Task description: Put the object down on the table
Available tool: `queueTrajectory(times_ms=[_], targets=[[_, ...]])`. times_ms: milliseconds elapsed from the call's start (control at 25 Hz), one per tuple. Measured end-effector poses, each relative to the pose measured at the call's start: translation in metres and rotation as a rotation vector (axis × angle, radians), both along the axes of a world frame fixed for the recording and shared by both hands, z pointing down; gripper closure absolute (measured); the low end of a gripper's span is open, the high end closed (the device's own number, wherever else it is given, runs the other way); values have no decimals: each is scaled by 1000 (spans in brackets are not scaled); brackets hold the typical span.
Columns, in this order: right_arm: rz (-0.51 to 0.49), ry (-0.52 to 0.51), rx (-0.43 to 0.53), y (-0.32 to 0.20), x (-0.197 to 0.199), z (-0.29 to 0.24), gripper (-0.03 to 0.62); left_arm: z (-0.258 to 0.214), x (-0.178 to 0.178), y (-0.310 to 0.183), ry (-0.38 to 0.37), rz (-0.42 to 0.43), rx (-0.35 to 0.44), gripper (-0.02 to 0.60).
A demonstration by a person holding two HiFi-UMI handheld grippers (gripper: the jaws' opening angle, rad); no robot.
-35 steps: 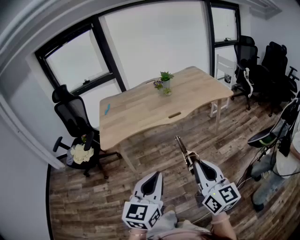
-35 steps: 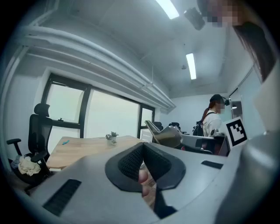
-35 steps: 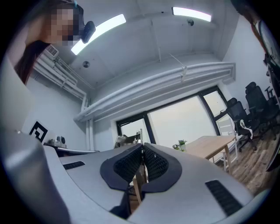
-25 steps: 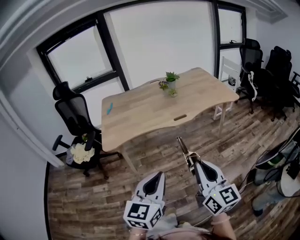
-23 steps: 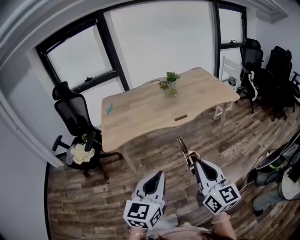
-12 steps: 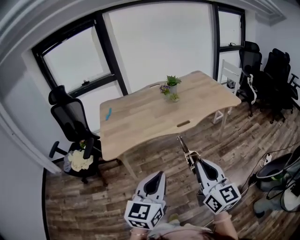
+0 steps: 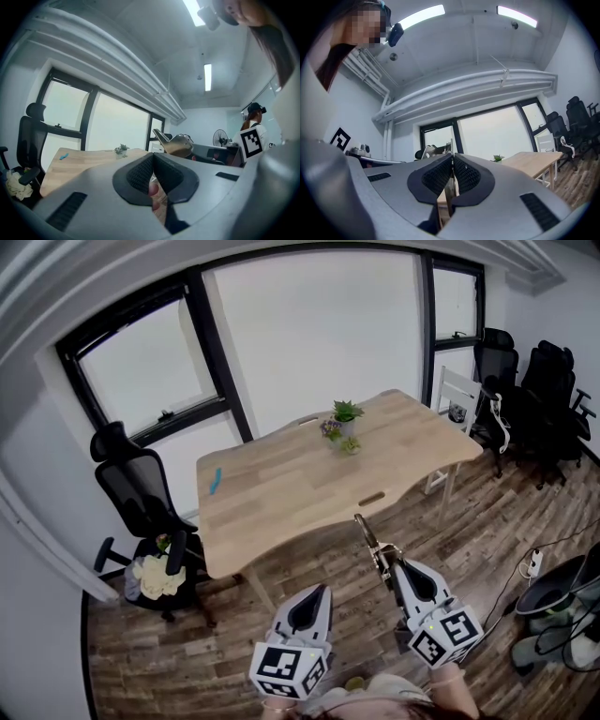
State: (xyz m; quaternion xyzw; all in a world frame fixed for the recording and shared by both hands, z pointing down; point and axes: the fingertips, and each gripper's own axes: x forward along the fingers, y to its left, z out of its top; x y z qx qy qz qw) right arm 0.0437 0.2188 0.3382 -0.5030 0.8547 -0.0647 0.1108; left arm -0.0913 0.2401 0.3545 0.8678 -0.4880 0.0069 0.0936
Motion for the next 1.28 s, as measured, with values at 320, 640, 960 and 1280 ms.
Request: queueTrajectory(times_ms=[320, 640, 960, 1280], targets=[[18, -2, -24, -11, 1, 3, 585, 5, 0, -14, 11, 26, -11, 578], [5, -6, -29, -47, 1, 12, 585, 15, 2, -48, 6, 18, -20, 578], [-12, -29, -27, -103, 10, 12, 585, 18, 17, -104, -7, 20, -27, 580], [-20, -34, -15, -161, 28, 6, 585, 8, 41, -165, -26, 28, -6, 580]])
